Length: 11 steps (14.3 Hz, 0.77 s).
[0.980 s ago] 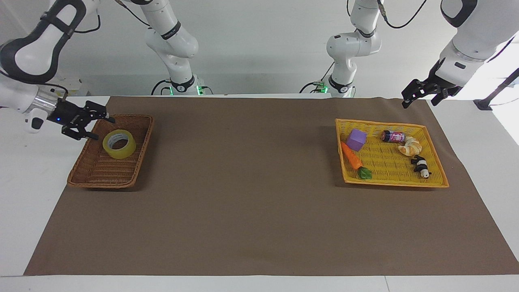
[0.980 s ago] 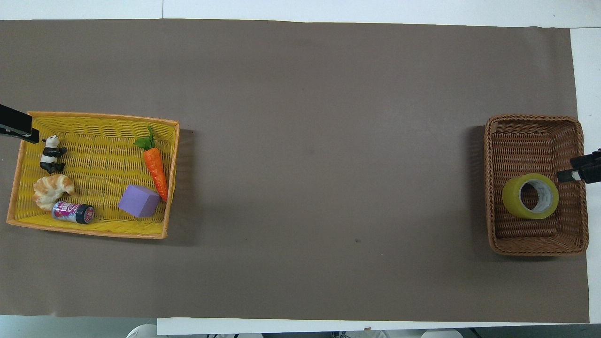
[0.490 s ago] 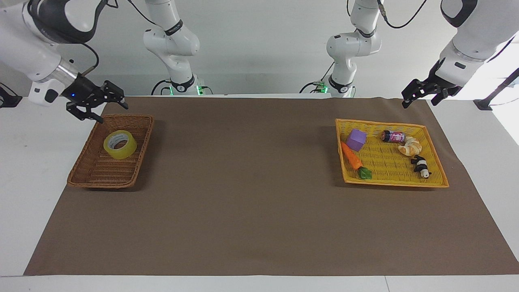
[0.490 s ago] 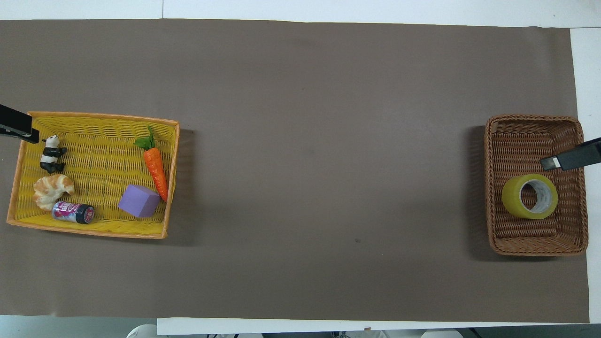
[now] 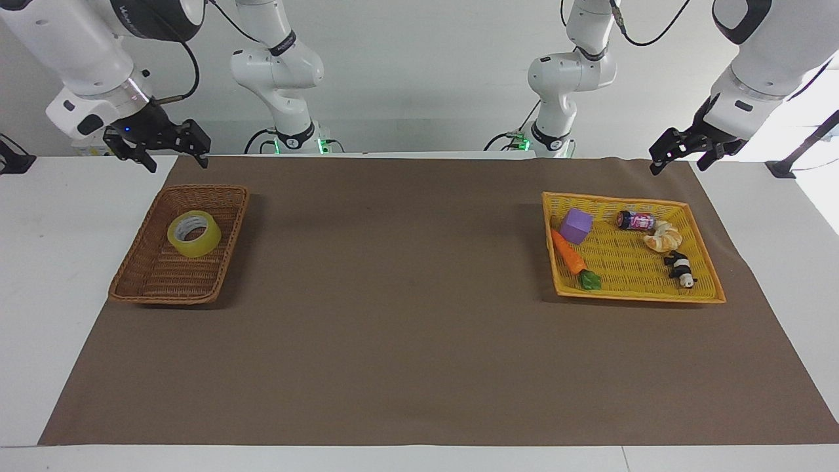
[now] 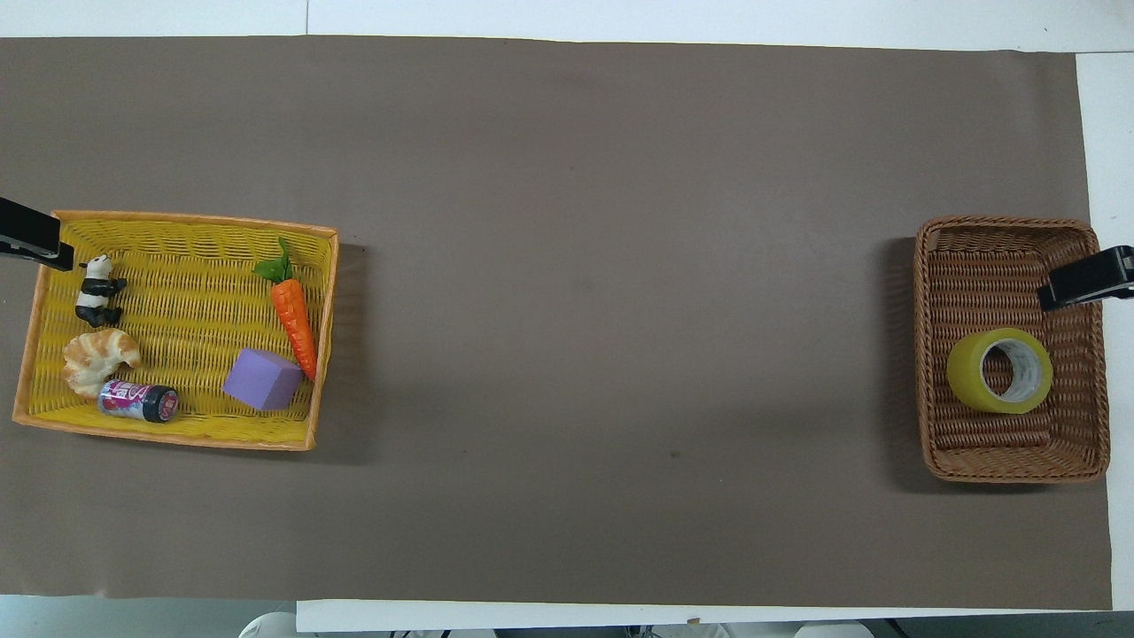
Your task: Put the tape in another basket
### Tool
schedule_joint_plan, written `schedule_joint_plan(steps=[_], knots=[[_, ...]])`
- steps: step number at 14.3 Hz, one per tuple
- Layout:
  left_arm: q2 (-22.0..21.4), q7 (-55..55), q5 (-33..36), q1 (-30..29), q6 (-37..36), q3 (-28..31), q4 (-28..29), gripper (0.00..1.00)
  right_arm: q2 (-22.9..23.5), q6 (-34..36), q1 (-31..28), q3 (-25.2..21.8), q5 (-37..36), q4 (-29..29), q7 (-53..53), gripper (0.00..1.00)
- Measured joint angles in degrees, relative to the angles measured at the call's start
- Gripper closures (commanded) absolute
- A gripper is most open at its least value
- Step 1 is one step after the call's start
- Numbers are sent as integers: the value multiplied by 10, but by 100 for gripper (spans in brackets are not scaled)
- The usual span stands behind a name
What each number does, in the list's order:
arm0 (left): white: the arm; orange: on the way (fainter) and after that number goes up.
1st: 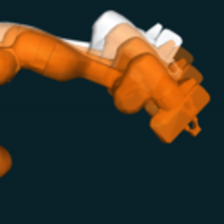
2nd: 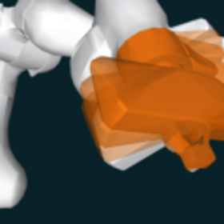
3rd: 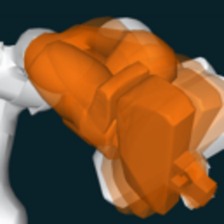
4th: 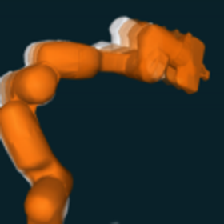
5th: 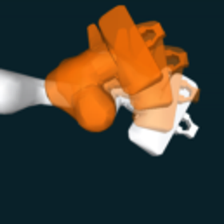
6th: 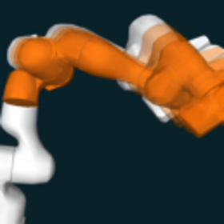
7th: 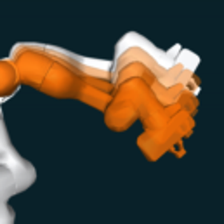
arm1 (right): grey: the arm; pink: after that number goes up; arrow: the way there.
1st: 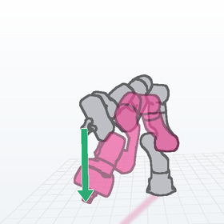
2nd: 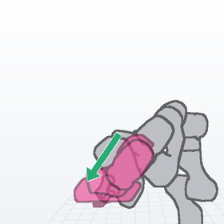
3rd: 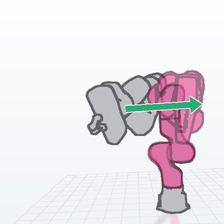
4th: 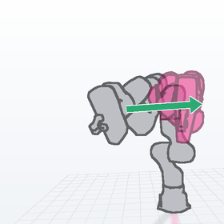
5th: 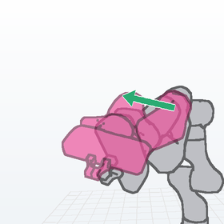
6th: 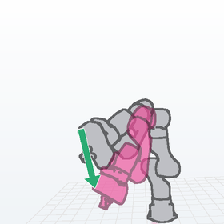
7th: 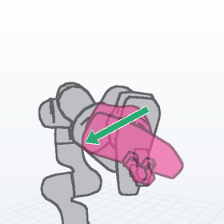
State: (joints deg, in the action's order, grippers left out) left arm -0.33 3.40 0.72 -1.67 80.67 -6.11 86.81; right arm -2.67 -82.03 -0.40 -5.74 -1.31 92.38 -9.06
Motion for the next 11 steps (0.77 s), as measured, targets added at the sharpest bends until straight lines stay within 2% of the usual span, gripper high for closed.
schedule_joint_plan(steps=[5, 11], knots=[[0, 0, 0, 0, 0, 0, 0, 0, 26, 15, 0, -2, 0, -65, 4, 0], [0, 0, 0, 0, 0, 0, 0, 0, 32, 34, 7, -1, 0, -71, 19, 0]])
